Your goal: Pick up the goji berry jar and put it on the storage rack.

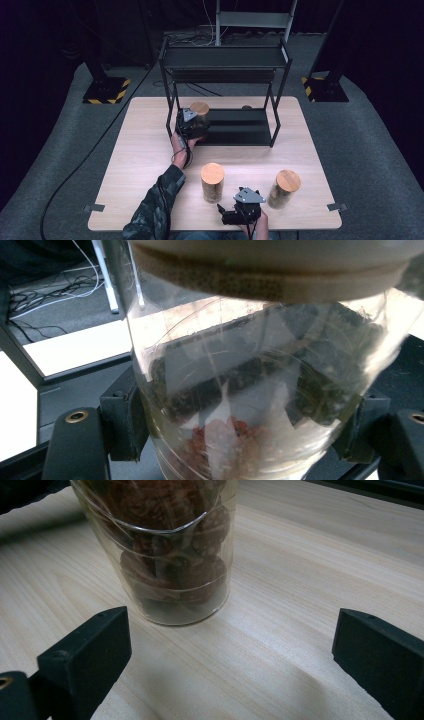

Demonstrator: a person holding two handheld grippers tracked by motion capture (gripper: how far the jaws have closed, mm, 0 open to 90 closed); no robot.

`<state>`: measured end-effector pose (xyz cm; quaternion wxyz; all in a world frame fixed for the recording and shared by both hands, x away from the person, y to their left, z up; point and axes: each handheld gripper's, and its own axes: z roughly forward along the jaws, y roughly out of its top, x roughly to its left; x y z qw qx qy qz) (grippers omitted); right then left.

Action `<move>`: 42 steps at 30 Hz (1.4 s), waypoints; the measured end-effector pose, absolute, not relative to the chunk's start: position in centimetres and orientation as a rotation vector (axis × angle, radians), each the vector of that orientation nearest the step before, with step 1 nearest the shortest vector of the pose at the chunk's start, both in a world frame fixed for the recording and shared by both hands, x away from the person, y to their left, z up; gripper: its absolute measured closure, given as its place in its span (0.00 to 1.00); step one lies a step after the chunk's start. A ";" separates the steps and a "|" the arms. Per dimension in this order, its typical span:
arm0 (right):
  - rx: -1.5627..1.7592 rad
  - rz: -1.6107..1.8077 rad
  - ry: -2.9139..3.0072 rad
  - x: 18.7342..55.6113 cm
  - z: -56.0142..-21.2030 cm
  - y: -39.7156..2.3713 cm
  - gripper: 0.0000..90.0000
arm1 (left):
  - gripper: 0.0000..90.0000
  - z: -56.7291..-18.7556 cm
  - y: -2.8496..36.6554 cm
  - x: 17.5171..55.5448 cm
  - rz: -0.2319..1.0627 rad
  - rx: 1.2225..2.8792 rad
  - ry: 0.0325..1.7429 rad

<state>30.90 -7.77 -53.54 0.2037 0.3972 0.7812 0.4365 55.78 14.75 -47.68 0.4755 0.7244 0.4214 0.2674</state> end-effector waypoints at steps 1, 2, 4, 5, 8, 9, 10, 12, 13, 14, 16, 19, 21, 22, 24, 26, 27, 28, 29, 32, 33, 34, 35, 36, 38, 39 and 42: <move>1.109 1.218 2.180 30.9 -53.5 -7.8 0.02 | 0.27 -47.7 14.8 55.9 0.654 1.774 1.028; 1.108 1.218 2.180 30.9 -53.5 -7.8 0.02 | 0.27 -47.6 14.7 55.9 0.655 1.775 1.029; 1.108 1.218 2.179 30.9 -53.5 -7.8 0.02 | 0.27 -47.7 14.7 55.9 0.656 1.775 1.025; 1.107 1.217 2.180 30.9 -53.5 -7.8 0.02 | 0.27 -47.7 14.7 55.9 0.654 1.772 1.024; 1.106 1.218 2.179 30.9 -53.5 -7.8 0.02 | 0.27 -47.9 14.8 56.0 0.636 1.754 1.030; 1.106 1.217 2.179 30.9 -53.5 -7.8 0.02 | 0.27 -48.0 15.0 56.1 0.625 1.746 1.032; 1.106 1.217 2.179 30.9 -53.5 -7.7 0.02 | 0.27 -48.1 15.0 56.1 0.621 1.740 1.032; 1.104 1.217 2.178 30.9 -53.5 -7.7 0.02 | 0.27 -48.1 15.0 56.1 0.624 1.739 1.026; 1.104 1.217 2.178 30.9 -53.5 -7.7 0.02 | 0.27 -48.1 15.0 56.1 0.626 1.736 1.026; 1.104 1.217 2.177 30.9 -53.5 -7.7 0.02 | 0.27 -48.2 15.0 56.1 0.627 1.735 1.025; 1.105 1.218 2.177 30.8 -53.5 -7.7 0.02 | 0.27 -48.2 15.0 56.1 0.631 1.735 1.023; 1.104 1.218 2.176 30.8 -53.5 -7.8 0.02 | 0.27 -48.2 15.0 56.1 0.630 1.727 1.028; 1.102 1.218 2.176 30.8 -53.5 -7.7 0.02 | 0.27 -48.2 15.0 56.1 0.631 1.726 1.030; 1.103 1.218 2.175 30.8 -53.6 -7.7 0.02 | 0.27 -48.2 15.0 56.1 0.633 1.726 1.033; 1.103 1.218 2.175 30.8 -53.5 -7.7 0.02 | 0.27 -48.2 14.9 56.1 0.635 1.725 1.035; 1.102 1.218 2.175 30.8 -53.5 -7.8 0.02 | 0.27 -48.2 15.0 56.0 0.633 1.726 1.040; 1.102 1.218 2.175 30.8 -53.5 -7.7 0.02 | 0.27 -48.2 15.0 56.0 0.633 1.726 1.040; 1.102 1.219 2.175 30.8 -53.5 -7.7 0.02 | 0.27 -48.1 15.0 56.0 0.631 1.728 1.039; 1.102 1.219 2.174 30.8 -53.6 -7.8 0.02 | 0.27 -48.1 15.0 56.0 0.631 1.728 1.041; 1.102 1.218 2.174 30.8 -53.6 -7.7 0.02 | 0.27 -48.2 15.0 55.9 0.633 1.725 1.040; 1.102 1.219 2.175 30.8 -53.6 -7.7 0.02 | 0.27 -48.2 15.0 55.9 0.634 1.725 1.040; 1.102 1.219 2.174 30.8 -53.6 -7.7 0.02 | 0.27 -48.2 15.0 55.9 0.634 1.724 1.039; 1.102 1.218 2.174 30.8 -53.6 -7.7 0.02 | 0.27 -48.2 15.1 55.9 0.632 1.725 1.039; 1.103 1.218 2.174 30.8 -53.6 -7.7 0.02 | 0.27 -48.2 15.1 55.9 0.630 1.724 1.040; 1.103 1.218 2.174 30.8 -53.6 -7.7 0.02 | 0.27 -48.1 15.1 55.9 0.625 1.725 1.040; 1.103 1.218 2.174 30.8 -53.6 -7.7 0.02 | 0.26 -48.1 15.2 55.9 0.623 1.724 1.041; 1.103 1.218 2.175 30.8 -53.6 -7.7 0.02 | 0.22 -48.0 15.2 55.9 0.610 1.734 1.055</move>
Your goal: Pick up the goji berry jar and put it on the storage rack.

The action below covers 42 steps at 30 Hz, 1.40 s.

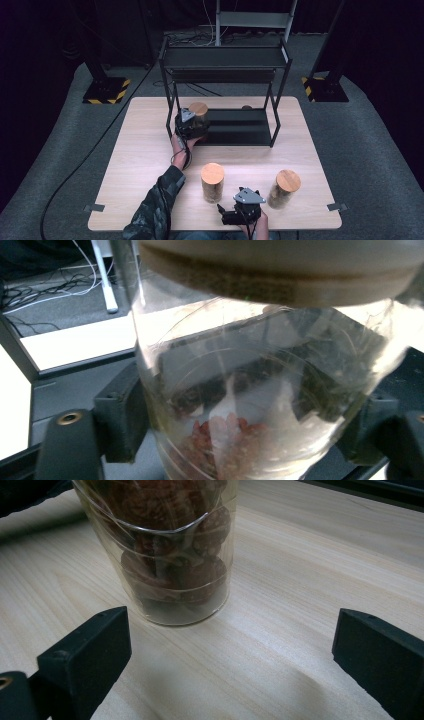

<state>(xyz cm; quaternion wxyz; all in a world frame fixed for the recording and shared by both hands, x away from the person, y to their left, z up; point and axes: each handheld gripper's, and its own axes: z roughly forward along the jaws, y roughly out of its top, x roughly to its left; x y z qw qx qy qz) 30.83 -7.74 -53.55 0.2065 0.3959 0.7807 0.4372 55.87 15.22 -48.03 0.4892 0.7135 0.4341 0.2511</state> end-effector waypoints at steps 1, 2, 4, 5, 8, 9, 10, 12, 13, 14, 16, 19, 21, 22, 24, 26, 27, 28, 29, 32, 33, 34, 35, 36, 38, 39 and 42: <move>1.102 1.218 2.175 30.8 -53.6 -7.7 0.02 | 0.20 -48.0 15.2 55.8 0.617 1.743 1.069; 1.102 1.218 2.175 30.8 -53.6 -7.7 0.02 | 0.17 -48.0 15.2 55.8 0.616 1.748 1.083; 1.103 1.217 2.176 30.8 -53.6 -7.7 0.02 | 0.13 -48.0 15.2 55.8 0.594 1.768 1.103; 1.103 1.217 2.177 30.8 -53.6 -7.7 0.02 | 0.12 -48.0 15.2 55.7 0.593 1.784 1.110; 1.104 1.217 2.177 30.8 -53.6 -7.7 0.02 | 0.07 -48.1 15.3 55.4 0.585 1.822 1.124; 1.103 1.217 2.177 30.8 -53.6 -7.7 0.02 | 0.05 -48.1 15.3 55.3 0.589 1.828 1.125; 1.104 1.218 2.177 30.8 -53.6 -7.7 0.02 | 0.05 -48.1 15.4 55.2 0.581 1.845 1.129; 1.103 1.218 2.178 30.8 -53.6 -7.7 0.02 | 0.03 -48.2 15.5 54.7 0.567 1.862 1.130; 1.104 1.218 2.178 30.9 -53.6 -7.7 0.02 | 0.03 -48.2 15.5 54.5 0.563 1.880 1.128; 1.102 1.217 2.180 30.9 -53.6 -7.7 0.02 | 0.01 -48.3 15.6 54.3 0.553 1.895 1.120; 1.102 1.216 2.179 30.9 -53.6 -7.7 0.02 | 0.00 -48.4 15.6 53.9 0.545 1.922 1.114; 1.104 1.217 2.182 30.9 -53.5 -7.7 0.02 | 0.00 -48.7 15.6 52.9 0.519 1.962 1.089; 1.104 1.217 2.184 30.9 -53.5 -7.7 0.02 | 0.00 -48.8 15.6 52.3 0.503 1.984 1.065; 1.104 1.217 2.184 30.9 -53.5 -7.7 0.02 | 0.00 -48.9 15.6 51.9 0.499 2.009 1.047; 1.102 1.217 2.186 30.9 -53.5 -7.7 0.02 | 0.00 -49.0 15.7 51.2 0.501 2.035 1.030; 1.103 1.217 2.188 30.9 -53.5 -7.7 0.01 | 0.00 -49.1 15.9 50.6 0.491 2.057 1.020; 1.103 1.218 2.189 30.9 -53.5 -7.7 0.01 | 0.00 -49.2 16.1 50.4 0.486 2.076 1.014; 1.103 1.219 2.189 30.9 -53.5 -7.7 0.01 | 0.00 -49.3 16.3 50.1 0.482 2.093 1.006; 1.103 1.219 2.189 30.9 -53.5 -7.7 0.01 | 0.00 -49.4 16.6 49.7 0.483 2.110 1.003; 1.106 1.222 2.188 30.9 -53.5 -7.7 0.01 | 0.00 -50.0 17.6 48.7 0.475 2.124 1.015; 1.105 1.222 2.188 30.9 -53.5 -7.7 0.01 | 0.00 -50.2 18.1 48.3 0.466 2.129 1.023; 1.105 1.222 2.190 30.9 -53.5 -7.7 0.01 | 0.00 -50.4 18.5 48.0 0.462 2.135 1.028; 1.105 1.222 2.191 30.9 -53.5 -7.7 0.01 | 0.00 -50.6 18.9 47.6 0.457 2.144 1.034; 1.105 1.223 2.192 30.9 -53.5 -7.7 0.01 | 0.00 -50.8 19.4 47.2 0.450 2.152 1.043; 1.104 1.223 2.192 30.9 -53.5 -7.7 0.01 | 0.00 -51.3 20.4 46.5 0.448 2.164 1.059; 1.104 1.223 2.193 30.9 -53.5 -7.7 0.01 | 0.00 -51.6 20.9 46.1 0.451 2.173 1.069; 1.106 1.227 2.194 30.9 -53.5 -7.8 0.01 | 0.00 -52.3 22.3 45.1 0.469 2.219 1.089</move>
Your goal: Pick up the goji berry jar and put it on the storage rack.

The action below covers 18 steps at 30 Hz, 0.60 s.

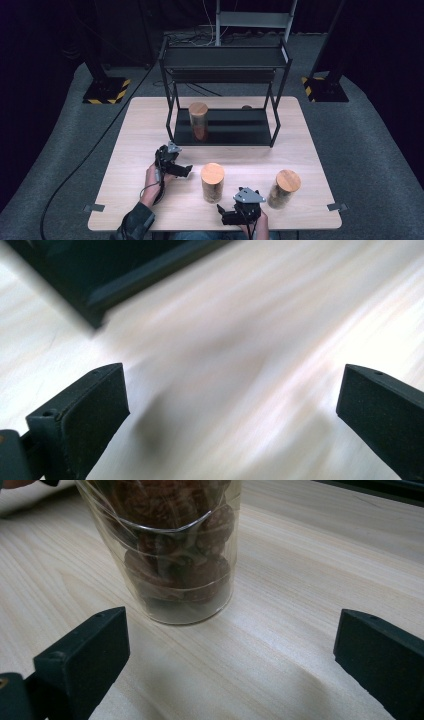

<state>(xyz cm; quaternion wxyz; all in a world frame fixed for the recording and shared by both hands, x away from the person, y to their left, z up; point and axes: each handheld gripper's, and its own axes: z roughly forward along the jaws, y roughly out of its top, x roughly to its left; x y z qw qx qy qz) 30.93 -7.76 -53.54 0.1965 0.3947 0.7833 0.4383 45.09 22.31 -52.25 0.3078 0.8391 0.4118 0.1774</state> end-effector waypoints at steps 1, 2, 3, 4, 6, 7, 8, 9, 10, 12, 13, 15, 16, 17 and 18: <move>1.106 1.228 2.195 31.0 -53.5 -7.8 0.01 | 0.00 -52.4 22.9 44.8 0.453 2.205 1.099; 1.107 1.228 2.197 31.0 -53.5 -7.8 0.01 | 0.00 -52.5 23.4 44.4 0.450 2.192 1.112; 1.106 1.228 2.198 31.0 -53.5 -7.8 0.01 | 0.00 -52.6 23.8 44.1 0.452 2.182 1.124; 1.106 1.228 2.198 31.0 -53.5 -7.8 0.01 | 0.00 -52.6 24.3 43.8 0.451 2.174 1.136; 1.107 1.226 2.202 31.0 -53.5 -7.7 0.00 | 0.00 -52.7 25.0 43.0 0.463 2.156 1.147; 1.107 1.226 2.205 31.0 -53.6 -7.7 0.00 | 0.00 -52.8 25.3 42.6 0.471 2.143 1.152; 1.107 1.227 2.206 31.0 -53.6 -7.7 0.00 | 0.00 -52.8 25.6 42.2 0.475 2.139 1.155; 1.106 1.228 2.208 31.0 -53.6 -7.7 0.00 | 0.00 -52.9 25.9 41.9 0.477 2.134 1.161; 1.106 1.228 2.209 31.0 -53.6 -7.7 0.00 | 0.00 -52.9 26.2 41.6 0.481 2.131 1.164; 1.104 1.227 2.213 31.0 -53.6 -7.7 0.00 | 0.00 -52.9 26.7 41.1 0.488 2.118 1.184; 1.105 1.227 2.214 31.1 -53.6 -7.7 0.00 | 0.00 -52.9 26.9 40.9 0.497 2.107 1.198; 1.105 1.229 2.213 31.1 -53.6 -7.8 0.00 | 0.00 -53.0 27.2 40.4 0.509 2.090 1.215; 1.108 1.230 2.214 31.1 -53.6 -7.8 0.00 | 0.00 -53.1 27.3 40.2 0.519 2.078 1.228; 1.111 1.230 2.212 31.1 -53.6 -7.8 0.00 | 0.00 -53.1 27.4 40.0 0.523 2.071 1.236; 1.114 1.230 2.214 31.1 -53.6 -7.8 0.00 | 0.00 -53.1 27.4 39.8 0.525 2.070 1.241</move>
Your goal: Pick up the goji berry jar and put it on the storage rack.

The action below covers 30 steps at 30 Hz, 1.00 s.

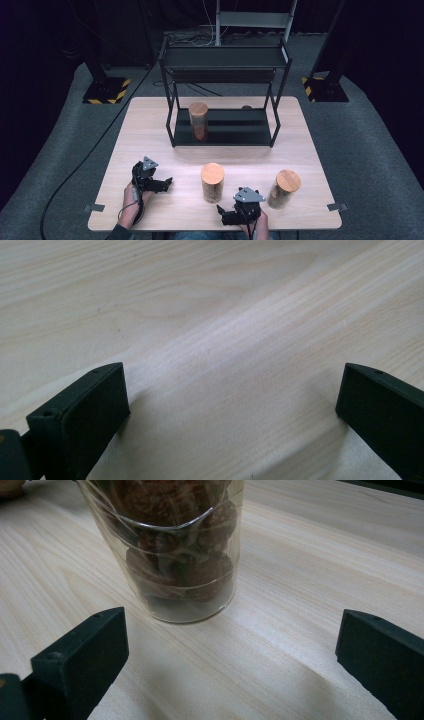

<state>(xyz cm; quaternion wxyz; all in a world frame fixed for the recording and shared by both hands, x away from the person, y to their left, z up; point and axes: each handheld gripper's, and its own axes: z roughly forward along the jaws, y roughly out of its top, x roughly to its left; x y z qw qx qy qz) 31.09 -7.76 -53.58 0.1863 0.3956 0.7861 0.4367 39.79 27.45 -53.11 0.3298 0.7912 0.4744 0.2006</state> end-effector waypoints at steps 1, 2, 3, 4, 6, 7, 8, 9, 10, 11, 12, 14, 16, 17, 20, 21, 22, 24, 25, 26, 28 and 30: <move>1.115 1.229 2.215 31.1 -53.6 -7.8 0.00 | 0.00 -53.1 27.5 39.6 0.529 2.068 1.247; 1.114 1.230 2.214 31.1 -53.6 -7.8 0.00 | 0.00 -53.1 27.6 39.5 0.530 2.062 1.255; 1.114 1.230 2.213 31.1 -53.6 -7.8 0.00 | 0.00 -53.1 27.6 39.4 0.532 2.061 1.258; 1.112 1.228 2.213 31.1 -53.6 -7.8 0.00 | 0.00 -53.1 27.7 39.4 0.533 2.060 1.261; 1.110 1.230 2.212 31.1 -53.6 -7.8 0.00 | 0.00 -53.1 27.7 39.4 0.535 2.055 1.267; 1.108 1.231 2.210 31.1 -53.6 -7.8 0.00 | 0.00 -53.1 27.7 39.4 0.534 2.055 1.267; 1.107 1.231 2.210 31.1 -53.6 -7.8 0.00 | 0.00 -53.1 27.7 39.5 0.534 2.056 1.267; 1.106 1.232 2.211 31.1 -53.6 -7.8 0.00 | 0.00 -53.1 27.7 39.5 0.534 2.055 1.267; 1.107 1.233 2.212 31.1 -53.6 -7.8 0.00 | 0.00 -53.1 27.7 39.5 0.534 2.056 1.266; 1.105 1.234 2.212 31.1 -53.6 -7.8 0.00 | 0.00 -53.1 27.7 39.5 0.535 2.055 1.266; 1.104 1.234 2.211 31.0 -53.6 -7.8 0.00 | 0.00 -53.1 27.7 39.5 0.535 2.055 1.267; 1.104 1.234 2.211 31.0 -53.6 -7.8 0.00 | 0.00 -53.1 27.7 39.5 0.535 2.055 1.268; 1.103 1.233 2.208 31.0 -53.6 -7.8 0.00 | 0.00 -53.1 27.7 39.5 0.535 2.055 1.268; 1.102 1.231 2.209 31.0 -53.6 -7.8 0.00 | 0.00 -53.1 27.7 39.5 0.535 2.055 1.268; 1.100 1.231 2.212 31.0 -53.6 -7.8 0.00 | 0.00 -53.1 27.7 39.5 0.536 2.054 1.269; 1.099 1.231 2.213 31.0 -53.6 -7.8 0.00 | 0.00 -53.1 27.7 39.5 0.536 2.054 1.269; 1.098 1.230 2.213 31.0 -53.6 -7.7 0.00 | 0.00 -53.1 27.7 39.5 0.536 2.054 1.270; 1.097 1.230 2.210 31.0 -53.6 -7.7 0.00 | 0.00 -53.1 27.7 39.5 0.536 2.053 1.270; 1.096 1.231 2.210 31.0 -53.6 -7.7 0.00 | 0.00 -53.1 27.7 39.5 0.536 2.053 1.270; 1.097 1.232 2.208 31.0 -53.6 -7.7 0.00 | 0.00 -53.1 27.7 39.5 0.536 2.053 1.270; 1.097 1.233 2.203 30.9 -53.6 -7.8 0.00 | 0.00 -53.1 27.7 39.5 0.536 2.054 1.270; 1.099 1.233 2.200 30.9 -53.6 -7.8 0.00 | 0.00 -53.1 27.7 39.5 0.536 2.054 1.269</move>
